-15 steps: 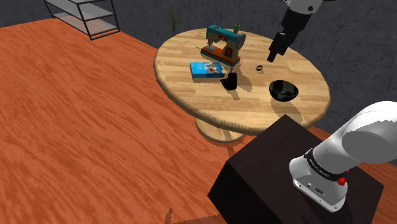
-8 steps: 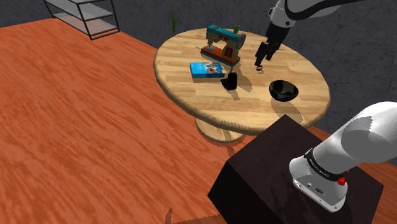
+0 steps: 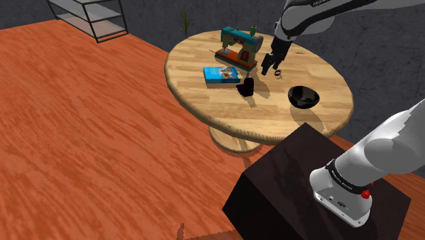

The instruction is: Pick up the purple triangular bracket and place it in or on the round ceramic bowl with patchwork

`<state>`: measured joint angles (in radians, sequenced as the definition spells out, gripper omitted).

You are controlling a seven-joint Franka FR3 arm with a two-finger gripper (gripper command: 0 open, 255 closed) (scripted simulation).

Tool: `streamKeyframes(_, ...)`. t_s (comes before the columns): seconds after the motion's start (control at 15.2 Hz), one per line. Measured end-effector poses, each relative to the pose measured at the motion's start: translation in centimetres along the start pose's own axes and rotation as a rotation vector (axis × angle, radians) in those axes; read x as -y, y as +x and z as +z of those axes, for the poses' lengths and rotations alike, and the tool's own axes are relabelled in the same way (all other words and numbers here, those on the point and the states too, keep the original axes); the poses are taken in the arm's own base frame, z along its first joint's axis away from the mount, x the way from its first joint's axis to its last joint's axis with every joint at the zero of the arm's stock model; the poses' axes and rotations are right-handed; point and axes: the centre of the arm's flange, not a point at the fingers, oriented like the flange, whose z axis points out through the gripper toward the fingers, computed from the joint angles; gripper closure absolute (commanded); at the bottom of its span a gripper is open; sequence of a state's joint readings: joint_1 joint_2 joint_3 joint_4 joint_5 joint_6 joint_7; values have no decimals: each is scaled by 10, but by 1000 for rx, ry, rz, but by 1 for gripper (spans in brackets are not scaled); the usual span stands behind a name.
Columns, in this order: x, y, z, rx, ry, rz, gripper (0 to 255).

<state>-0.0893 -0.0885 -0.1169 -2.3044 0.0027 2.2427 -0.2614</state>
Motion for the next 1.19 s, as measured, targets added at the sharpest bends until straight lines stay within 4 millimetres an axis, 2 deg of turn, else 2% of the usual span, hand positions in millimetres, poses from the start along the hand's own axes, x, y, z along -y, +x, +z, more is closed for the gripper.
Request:
streamKeyframes(0.4, -37, 44, 52, -7, 1, 16, 0)
streamKeyframes(0.92, -86, 103, 131, -16, 2, 37, 0)
streamKeyframes(1.19, -91, 116, 150, -17, 2, 40, 0)
